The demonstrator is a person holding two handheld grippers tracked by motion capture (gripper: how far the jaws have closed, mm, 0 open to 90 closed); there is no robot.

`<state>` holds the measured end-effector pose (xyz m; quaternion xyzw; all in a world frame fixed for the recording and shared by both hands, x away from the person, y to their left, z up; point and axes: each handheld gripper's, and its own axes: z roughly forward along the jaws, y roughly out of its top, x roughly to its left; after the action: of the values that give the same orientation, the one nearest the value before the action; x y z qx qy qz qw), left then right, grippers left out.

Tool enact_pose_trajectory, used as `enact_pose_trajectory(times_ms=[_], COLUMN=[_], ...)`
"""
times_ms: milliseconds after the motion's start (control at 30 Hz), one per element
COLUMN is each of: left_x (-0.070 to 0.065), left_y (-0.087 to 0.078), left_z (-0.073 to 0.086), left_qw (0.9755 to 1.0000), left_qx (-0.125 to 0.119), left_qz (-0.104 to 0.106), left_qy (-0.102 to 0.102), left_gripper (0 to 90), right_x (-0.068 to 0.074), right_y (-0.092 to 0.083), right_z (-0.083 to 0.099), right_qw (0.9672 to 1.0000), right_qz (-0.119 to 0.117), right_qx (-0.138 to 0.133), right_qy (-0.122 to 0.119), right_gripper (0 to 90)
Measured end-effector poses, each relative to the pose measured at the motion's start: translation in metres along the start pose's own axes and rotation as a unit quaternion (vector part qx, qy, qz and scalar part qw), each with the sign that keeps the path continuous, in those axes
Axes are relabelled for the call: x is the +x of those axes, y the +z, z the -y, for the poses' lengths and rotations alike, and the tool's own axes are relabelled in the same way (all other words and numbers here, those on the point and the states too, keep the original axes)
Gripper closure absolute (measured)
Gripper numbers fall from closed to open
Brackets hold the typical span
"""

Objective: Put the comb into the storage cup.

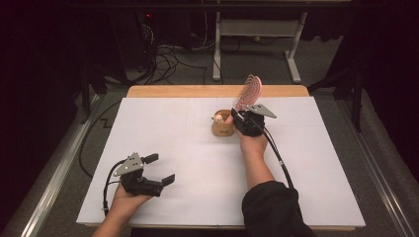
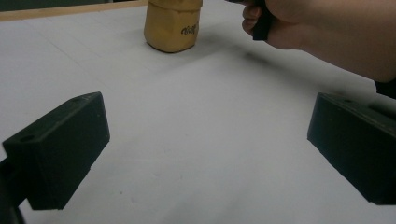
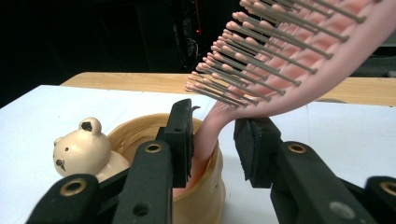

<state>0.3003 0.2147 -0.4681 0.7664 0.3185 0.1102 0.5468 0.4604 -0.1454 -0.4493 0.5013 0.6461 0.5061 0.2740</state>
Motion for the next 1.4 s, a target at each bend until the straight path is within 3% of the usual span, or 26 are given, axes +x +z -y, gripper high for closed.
enact_pose_trajectory(times_ms=[567, 967, 1400], left_x=[0.0008, 0.0005, 0.0013], left_y=[-0.0018, -0.0015, -0.0014], left_z=[-0.0002, -0.0002, 0.0001], left_qw=[1.0000, 1.0000, 0.9999], left_qx=[-0.004, -0.001, -0.002], left_qz=[-0.003, -0.005, -0.012], left_qy=[0.000, 0.000, -0.003], left_gripper=[0.0, 0.0, 0.0], right_x=[-0.0032, -0.0041, -0.0065], right_y=[-0.0016, -0.0003, -0.0070], right_z=[-0.0026, -0.0014, -0.0068], right_qw=[1.0000, 1.0000, 0.9999], right_qz=[0.003, -0.003, -0.003], right_qx=[-0.002, 0.005, 0.008], right_qy=[0.002, 0.004, -0.011], right_gripper=[62.0, 50.8, 35.5])
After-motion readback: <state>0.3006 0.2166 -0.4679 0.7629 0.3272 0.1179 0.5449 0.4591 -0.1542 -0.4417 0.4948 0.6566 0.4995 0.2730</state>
